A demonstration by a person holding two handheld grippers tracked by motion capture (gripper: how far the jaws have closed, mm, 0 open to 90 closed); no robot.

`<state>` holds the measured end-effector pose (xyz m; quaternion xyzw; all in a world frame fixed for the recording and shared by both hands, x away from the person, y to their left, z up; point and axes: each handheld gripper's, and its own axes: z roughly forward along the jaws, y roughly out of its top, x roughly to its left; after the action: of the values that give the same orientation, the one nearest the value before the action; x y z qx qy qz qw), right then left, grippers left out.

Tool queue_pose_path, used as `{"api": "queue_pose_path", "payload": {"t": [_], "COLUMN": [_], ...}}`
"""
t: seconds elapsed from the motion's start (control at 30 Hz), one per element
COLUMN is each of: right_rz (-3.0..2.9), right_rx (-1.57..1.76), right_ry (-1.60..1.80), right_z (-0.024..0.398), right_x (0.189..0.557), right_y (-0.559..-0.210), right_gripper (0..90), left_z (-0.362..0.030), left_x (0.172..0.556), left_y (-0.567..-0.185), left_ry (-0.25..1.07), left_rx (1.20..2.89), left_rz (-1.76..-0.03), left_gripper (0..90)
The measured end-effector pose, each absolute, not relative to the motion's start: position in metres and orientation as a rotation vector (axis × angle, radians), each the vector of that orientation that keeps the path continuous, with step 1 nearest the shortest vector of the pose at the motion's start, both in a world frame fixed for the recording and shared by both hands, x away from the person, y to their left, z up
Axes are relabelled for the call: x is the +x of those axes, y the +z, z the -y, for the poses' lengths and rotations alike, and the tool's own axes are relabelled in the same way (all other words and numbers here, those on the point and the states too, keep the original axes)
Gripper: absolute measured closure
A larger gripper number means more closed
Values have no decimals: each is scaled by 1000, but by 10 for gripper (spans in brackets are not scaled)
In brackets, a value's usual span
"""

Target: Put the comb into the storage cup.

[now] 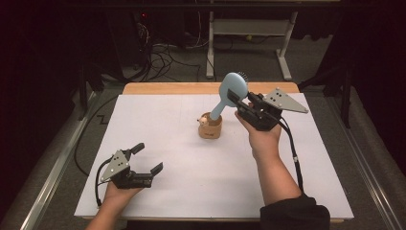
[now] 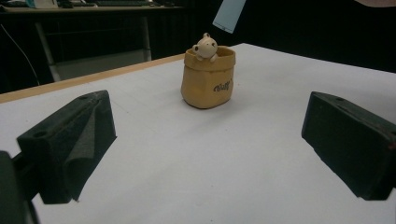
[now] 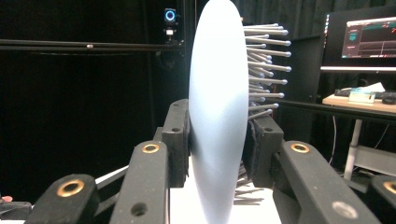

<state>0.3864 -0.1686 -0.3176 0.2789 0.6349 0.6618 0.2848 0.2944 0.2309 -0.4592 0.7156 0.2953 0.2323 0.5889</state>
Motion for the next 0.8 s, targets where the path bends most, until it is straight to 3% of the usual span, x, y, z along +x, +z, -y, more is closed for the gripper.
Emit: {"api": "queue_pose_path", "payload": {"t": [0.8], "right_rz": [-1775], "right_rx": [813], "right_ry": [1691], "right_z": [157], "right_x": [413], "right_y": [-334], "right_gripper": [670], "left_z": [-232], "left_x": [294], "left_y": [-460], "left_ry": [533], "left_rx": [1664], "left_rz": [-694], "left_gripper": [43]}}
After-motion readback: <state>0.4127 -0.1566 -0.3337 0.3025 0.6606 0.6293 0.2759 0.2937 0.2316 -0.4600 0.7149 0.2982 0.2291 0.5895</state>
